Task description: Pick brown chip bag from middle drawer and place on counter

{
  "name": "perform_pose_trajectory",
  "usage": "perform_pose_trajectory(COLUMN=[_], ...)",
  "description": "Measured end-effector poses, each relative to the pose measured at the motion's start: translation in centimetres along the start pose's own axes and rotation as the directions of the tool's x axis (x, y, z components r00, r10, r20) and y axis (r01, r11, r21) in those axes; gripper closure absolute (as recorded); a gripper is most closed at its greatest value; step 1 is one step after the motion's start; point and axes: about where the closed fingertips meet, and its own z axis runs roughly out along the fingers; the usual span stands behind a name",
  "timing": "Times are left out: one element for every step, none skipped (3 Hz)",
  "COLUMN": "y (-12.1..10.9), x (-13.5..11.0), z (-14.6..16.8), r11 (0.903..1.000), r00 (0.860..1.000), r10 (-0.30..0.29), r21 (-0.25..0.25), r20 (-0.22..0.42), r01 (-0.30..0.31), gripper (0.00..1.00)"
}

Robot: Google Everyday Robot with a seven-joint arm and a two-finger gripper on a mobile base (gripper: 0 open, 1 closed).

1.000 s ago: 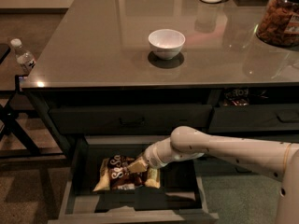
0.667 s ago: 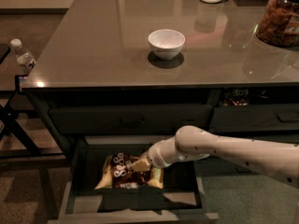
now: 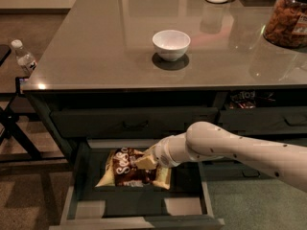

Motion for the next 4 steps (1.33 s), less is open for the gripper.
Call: perform_pose_trajectory(y=[0.0,0.4,1.4,3.0], x=[0.0,-1.5,-4.1,-8.0], z=[0.0,-2.1,-5.7,-9.8], r11=[1.0000,0.9998,0.9986,0.9934], r00=[1.000,1.000,0.999,0.995], r10=[0.000,0.009,-0.002,-0.070], r21=[0.000,0.016,0.054,0.096], r20=[0.000,0.020,0.045,0.068], r01=[0.000,-0.009,0.000,0.063], gripper=[1.00,1.00,1.00,1.00])
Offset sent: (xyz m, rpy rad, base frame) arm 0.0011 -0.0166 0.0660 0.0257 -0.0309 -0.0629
